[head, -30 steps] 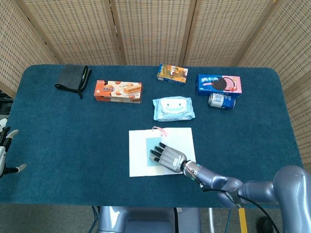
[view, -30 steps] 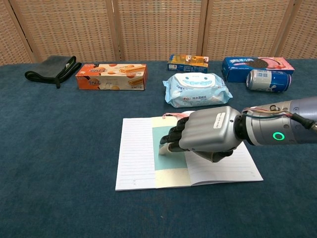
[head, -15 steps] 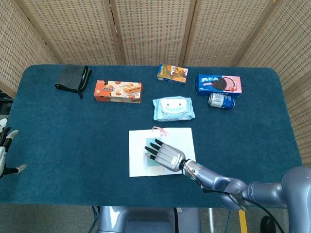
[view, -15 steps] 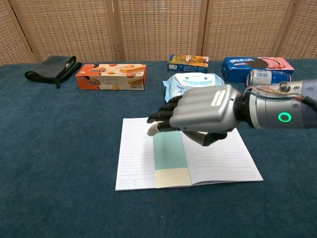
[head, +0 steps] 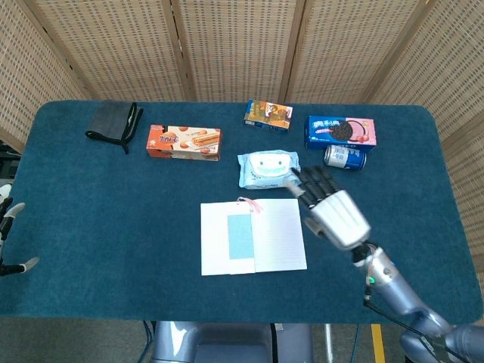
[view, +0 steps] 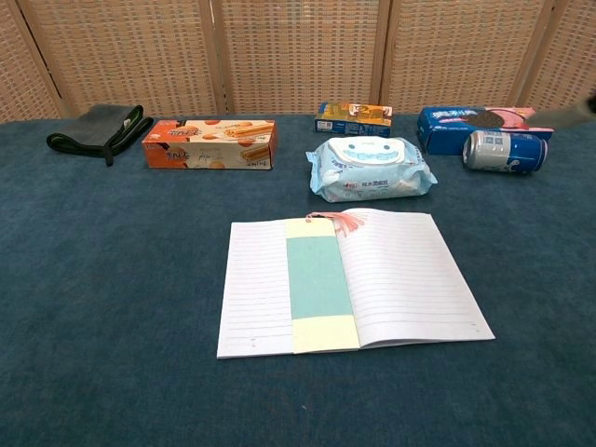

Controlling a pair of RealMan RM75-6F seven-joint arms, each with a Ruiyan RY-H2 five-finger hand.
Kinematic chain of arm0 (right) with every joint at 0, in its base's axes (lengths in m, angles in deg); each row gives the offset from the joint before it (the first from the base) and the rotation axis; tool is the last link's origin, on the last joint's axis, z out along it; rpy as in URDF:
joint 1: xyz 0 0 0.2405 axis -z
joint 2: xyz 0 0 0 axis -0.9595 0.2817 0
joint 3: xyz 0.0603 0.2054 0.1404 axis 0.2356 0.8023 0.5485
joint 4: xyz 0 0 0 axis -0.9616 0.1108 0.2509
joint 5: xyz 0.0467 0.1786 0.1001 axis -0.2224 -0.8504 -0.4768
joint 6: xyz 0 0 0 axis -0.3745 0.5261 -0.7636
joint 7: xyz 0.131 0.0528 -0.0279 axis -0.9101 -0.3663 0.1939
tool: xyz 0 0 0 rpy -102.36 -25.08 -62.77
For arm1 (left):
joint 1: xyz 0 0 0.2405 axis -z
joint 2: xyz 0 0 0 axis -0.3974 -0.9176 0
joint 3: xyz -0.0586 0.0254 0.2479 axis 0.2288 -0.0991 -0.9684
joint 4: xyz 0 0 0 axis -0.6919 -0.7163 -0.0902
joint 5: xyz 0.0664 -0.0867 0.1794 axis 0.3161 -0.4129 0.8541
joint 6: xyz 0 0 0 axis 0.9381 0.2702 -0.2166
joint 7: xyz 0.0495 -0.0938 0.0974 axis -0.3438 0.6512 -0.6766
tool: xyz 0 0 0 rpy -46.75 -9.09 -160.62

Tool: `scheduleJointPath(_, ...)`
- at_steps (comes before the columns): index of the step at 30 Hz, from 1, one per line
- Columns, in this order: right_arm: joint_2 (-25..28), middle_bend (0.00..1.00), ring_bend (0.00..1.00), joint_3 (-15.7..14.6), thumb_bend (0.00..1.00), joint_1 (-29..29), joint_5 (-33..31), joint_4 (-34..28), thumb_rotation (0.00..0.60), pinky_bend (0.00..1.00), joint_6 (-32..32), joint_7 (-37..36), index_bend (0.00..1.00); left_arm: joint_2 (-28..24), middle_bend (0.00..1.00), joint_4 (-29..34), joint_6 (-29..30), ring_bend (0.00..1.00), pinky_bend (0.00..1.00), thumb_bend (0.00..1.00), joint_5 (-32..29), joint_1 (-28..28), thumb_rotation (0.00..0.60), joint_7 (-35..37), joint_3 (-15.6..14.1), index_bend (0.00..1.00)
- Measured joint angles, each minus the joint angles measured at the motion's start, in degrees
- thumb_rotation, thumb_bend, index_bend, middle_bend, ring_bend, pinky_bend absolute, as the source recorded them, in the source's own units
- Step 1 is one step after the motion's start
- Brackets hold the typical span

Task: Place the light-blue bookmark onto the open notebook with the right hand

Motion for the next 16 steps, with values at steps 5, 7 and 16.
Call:
scheduleJointPath(5, -0.3, 0.0, 0.0, -0.3, 0.0, 11.8, -4.0, 4.3, 0.6, 0.0, 7.4, -11.5, 0.0, -1.1, 0.0, 2.3, 1.3, 0.0, 0.0, 0.0, 1.7, -0.3, 0.6, -0.2, -0.3, 0.0)
scheduleJointPath(7, -1.0, 0.0, 0.0, -0.5, 0.0, 15.7, -6.5, 6.3, 0.6, 0.0, 8.7, -14.5, 0.0, -1.4, 0.0, 3.7, 1.9, 0.0, 0.0, 0.0, 1.9, -0.5, 0.6, -0.6, -0.3, 0.0)
scheduleJointPath(16, -3.5, 0.0, 0.0, -0.3, 0.0, 23.6, -6.2, 9.3, 0.6, 0.0, 12.7, -16.2, 0.0, -0.1, 0.0, 3.4, 3.7, 0.0, 0.0, 0.0, 2.3, -1.4, 0.6, -2.8, -0.8, 0.0)
